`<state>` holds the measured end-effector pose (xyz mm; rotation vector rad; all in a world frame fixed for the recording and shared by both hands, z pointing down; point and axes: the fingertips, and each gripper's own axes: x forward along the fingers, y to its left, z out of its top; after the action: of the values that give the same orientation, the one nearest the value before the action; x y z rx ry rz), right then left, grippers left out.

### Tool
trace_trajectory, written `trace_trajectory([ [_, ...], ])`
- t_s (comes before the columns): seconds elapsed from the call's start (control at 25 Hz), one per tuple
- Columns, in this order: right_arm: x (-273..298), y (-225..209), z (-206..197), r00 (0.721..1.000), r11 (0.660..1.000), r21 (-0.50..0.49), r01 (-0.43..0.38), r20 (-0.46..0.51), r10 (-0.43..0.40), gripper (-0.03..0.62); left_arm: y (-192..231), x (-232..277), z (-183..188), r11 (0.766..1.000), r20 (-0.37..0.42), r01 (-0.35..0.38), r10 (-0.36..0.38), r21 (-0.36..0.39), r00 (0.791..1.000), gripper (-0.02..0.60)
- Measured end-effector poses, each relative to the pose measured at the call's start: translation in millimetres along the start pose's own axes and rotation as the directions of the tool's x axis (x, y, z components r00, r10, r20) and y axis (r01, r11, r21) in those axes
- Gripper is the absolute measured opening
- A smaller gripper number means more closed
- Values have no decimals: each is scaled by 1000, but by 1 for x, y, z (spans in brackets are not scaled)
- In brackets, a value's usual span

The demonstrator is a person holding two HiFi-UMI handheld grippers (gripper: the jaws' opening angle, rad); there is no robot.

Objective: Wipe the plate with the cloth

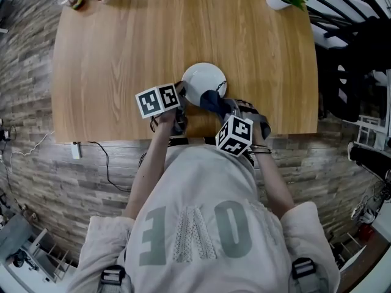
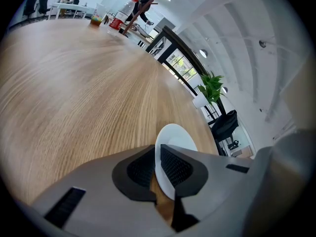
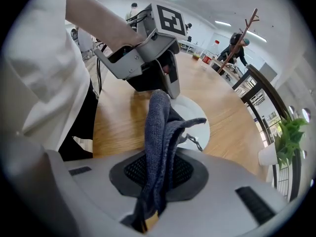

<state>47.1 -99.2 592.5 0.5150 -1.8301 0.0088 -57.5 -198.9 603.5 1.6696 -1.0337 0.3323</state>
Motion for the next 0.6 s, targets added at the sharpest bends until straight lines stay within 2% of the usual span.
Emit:
trace_trajectory([
  [0.12, -5, -13, 5, 1000, 999, 39, 15, 13, -16, 61, -1, 1, -1, 1000, -7, 6, -6, -7, 1000, 38],
  [0.28, -5, -68, 33, 991, 988, 108, 113, 64, -120, 61, 0, 0, -1, 1000, -4, 2, -2, -12, 1000, 38],
  [0.44, 21, -114, 45, 981, 981, 40, 190, 20, -191, 61, 0, 1, -2, 1000, -4, 2, -2, -12, 1000, 38],
  [0.6, 43, -119, 44, 984, 984, -40, 174, -24, -175, 61, -1, 1, -1, 1000, -3, 1, -1, -12, 1000, 38],
])
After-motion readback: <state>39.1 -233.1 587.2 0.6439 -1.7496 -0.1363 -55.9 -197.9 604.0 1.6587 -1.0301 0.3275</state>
